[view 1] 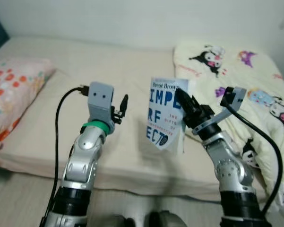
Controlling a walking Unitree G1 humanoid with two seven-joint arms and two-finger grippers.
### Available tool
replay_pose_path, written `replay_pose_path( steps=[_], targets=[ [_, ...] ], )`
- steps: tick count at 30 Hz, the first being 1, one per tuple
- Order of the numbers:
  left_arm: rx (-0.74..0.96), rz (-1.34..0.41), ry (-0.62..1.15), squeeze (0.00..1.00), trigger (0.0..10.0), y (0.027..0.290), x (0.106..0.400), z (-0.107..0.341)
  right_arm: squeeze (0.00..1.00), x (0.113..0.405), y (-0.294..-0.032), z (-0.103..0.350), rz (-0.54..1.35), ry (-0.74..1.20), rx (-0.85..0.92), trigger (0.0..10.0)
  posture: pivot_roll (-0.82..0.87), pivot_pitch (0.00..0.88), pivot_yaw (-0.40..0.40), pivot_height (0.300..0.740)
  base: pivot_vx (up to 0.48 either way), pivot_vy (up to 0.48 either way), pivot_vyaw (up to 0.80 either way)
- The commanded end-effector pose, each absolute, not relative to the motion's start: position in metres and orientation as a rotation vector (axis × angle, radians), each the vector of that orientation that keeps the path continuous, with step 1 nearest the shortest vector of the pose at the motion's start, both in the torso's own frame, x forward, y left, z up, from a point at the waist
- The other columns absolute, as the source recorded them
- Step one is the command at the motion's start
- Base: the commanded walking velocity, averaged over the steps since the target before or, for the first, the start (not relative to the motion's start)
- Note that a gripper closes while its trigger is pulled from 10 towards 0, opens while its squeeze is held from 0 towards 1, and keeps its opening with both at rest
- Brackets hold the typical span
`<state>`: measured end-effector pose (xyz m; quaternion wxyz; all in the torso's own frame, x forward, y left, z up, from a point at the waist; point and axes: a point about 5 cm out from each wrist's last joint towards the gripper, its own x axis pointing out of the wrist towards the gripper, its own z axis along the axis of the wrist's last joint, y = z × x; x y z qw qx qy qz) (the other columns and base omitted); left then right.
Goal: Clean up the room
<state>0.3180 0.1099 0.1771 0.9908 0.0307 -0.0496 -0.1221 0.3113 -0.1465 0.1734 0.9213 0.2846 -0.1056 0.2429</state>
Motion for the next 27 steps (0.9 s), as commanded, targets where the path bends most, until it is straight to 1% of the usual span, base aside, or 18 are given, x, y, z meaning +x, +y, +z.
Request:
replay_pose_path(
  steps=[1, 27],
  targets=[
    [0.059, -0.247, -0.081, 0.00, 10.0, 0.1112, 0.3168, 0.1714, 0.00, 0.3095, -0.1464, 0.1732, 0.498, -0.226, 0.594, 10.0, -0.05, 0.026, 0.003, 0.740, 0.000, 0.386, 0.00],
    [0.062, -0.246, -0.082, 0.00, 10.0, 0.1123, 0.3180, 0.1722, 0.00, 0.3091, -0.1451, 0.1717, 0.499, -0.228, 0.601, 10.0, -0.04, 0.027, 0.009, 0.740, 0.000, 0.359, 0.00]
  ],
)
